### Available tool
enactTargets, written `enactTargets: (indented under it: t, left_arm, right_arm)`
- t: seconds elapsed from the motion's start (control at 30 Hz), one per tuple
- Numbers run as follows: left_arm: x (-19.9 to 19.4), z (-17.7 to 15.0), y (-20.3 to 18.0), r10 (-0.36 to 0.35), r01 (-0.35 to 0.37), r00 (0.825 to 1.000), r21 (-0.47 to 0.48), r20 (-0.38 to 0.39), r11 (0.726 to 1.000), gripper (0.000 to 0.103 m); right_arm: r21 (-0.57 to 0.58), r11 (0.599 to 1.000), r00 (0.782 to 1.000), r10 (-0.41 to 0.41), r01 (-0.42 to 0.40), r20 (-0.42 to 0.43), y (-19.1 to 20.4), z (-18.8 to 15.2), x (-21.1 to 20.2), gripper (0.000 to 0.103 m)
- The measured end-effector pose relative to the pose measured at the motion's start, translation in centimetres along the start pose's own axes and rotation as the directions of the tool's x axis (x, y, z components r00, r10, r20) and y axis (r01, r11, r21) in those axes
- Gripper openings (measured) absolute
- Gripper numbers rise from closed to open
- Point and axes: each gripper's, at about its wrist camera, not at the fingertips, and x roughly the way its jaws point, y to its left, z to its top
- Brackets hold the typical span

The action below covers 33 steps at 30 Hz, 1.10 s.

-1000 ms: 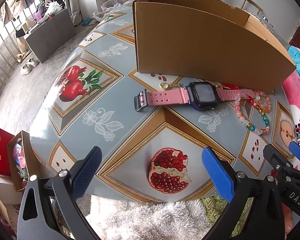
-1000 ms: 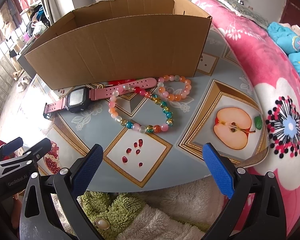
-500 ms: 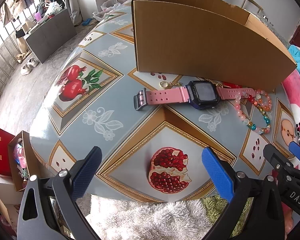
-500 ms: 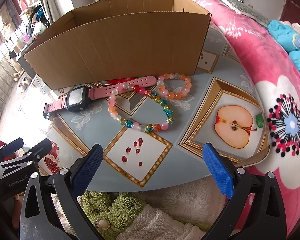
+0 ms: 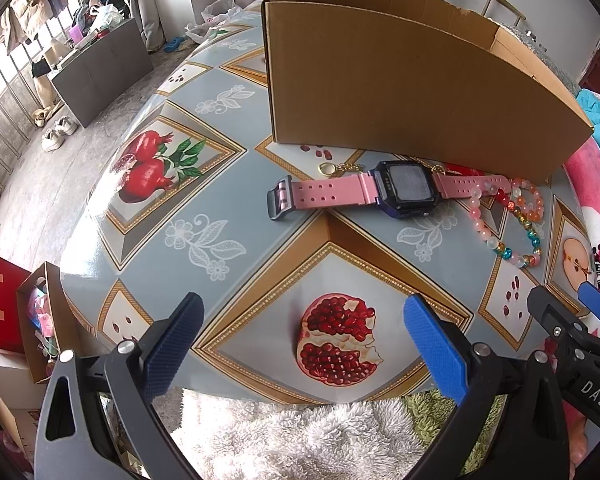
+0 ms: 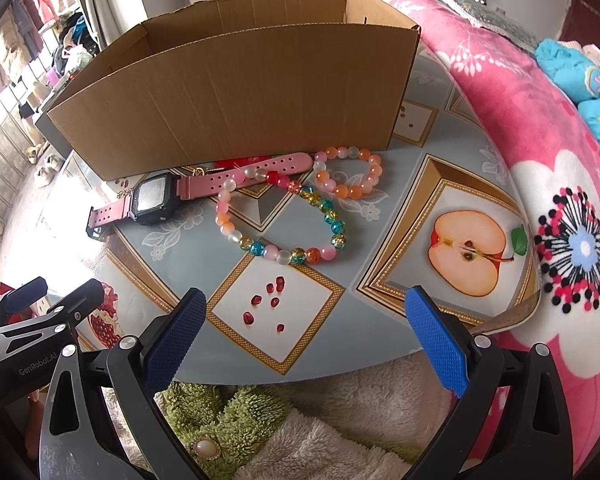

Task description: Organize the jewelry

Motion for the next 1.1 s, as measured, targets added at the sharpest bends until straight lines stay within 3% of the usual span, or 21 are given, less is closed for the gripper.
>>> enactTargets:
  t: [1.1]
  left_arm:
    - [-0.18, 0.00, 0.39, 0.004, -0.004, 1.000, -0.002, 0.003, 1.000, 0.099]
  right_arm:
    - [0.001, 1.000, 1.000, 0.001, -0.001, 0.001, -0.34, 0.07, 0.15, 0.096]
